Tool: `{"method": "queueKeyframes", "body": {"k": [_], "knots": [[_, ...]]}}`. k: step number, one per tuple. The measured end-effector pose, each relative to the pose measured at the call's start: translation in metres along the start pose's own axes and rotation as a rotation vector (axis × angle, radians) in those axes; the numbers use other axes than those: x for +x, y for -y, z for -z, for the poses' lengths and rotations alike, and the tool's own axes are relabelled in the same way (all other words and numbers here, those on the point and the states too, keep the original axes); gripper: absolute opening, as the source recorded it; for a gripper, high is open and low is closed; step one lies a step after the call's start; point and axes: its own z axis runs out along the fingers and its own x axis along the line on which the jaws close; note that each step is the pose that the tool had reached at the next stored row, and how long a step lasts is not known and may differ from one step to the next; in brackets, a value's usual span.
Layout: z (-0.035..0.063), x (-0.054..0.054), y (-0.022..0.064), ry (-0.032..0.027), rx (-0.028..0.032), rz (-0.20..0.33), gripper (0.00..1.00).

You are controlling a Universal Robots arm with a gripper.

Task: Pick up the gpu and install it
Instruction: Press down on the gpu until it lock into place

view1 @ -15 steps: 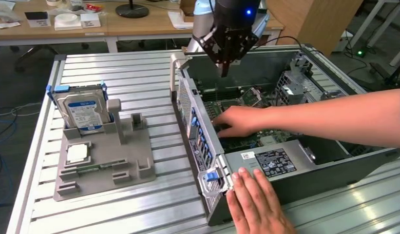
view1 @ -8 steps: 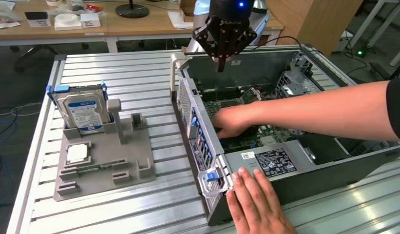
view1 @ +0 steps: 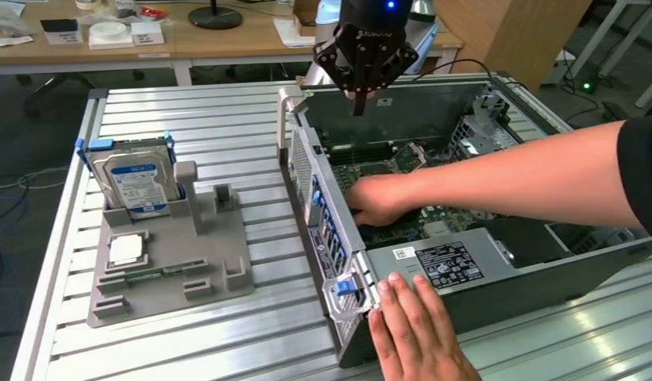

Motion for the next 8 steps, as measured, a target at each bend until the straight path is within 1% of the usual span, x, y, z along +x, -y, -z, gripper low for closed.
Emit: {"method": "queueKeyframes", "body": {"k": [8], "knots": [[0.0000, 0.0000, 0.0000, 0.0000, 0.0000, 0.000, 0.11]]}}
